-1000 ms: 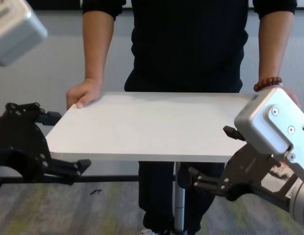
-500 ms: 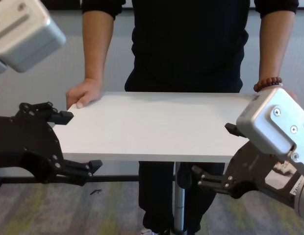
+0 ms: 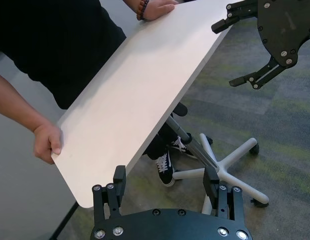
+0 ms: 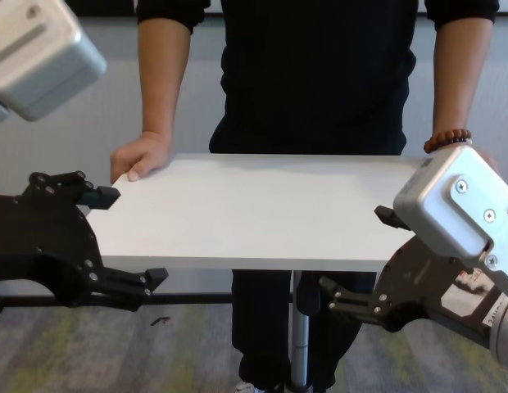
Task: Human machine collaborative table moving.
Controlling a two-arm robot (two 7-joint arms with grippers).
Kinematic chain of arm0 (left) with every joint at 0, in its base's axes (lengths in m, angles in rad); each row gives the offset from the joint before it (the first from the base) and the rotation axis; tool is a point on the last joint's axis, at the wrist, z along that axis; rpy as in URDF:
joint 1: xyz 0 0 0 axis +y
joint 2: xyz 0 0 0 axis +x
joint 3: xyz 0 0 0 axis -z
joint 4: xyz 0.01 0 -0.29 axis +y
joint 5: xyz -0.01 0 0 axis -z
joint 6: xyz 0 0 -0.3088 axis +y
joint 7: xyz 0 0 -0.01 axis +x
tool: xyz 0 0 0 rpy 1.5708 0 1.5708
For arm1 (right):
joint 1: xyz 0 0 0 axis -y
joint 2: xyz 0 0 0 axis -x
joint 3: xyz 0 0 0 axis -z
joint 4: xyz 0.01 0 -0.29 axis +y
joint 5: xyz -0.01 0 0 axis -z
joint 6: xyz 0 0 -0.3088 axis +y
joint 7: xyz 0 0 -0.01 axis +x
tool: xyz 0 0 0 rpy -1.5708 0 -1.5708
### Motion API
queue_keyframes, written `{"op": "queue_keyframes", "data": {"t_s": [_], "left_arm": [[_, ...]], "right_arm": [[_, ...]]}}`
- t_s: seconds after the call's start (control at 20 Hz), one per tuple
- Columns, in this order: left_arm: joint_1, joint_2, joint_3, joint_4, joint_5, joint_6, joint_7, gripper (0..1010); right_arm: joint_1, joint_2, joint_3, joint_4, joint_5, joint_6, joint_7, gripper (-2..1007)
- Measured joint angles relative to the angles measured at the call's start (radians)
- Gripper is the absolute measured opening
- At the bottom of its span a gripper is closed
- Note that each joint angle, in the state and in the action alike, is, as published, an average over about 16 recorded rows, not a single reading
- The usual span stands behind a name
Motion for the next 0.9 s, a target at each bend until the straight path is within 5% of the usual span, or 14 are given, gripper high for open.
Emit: {"op": "queue_keyframes", "data": {"t_s": [0.9], "left_arm": [[0.002, -0.001, -0.005, 0.001, -0.001, 0.006, -0.003, 1003]], "right_arm": [[-0.001, -0.005, 0.002, 0.002, 0.005, 0.002, -0.001, 1001]]}}
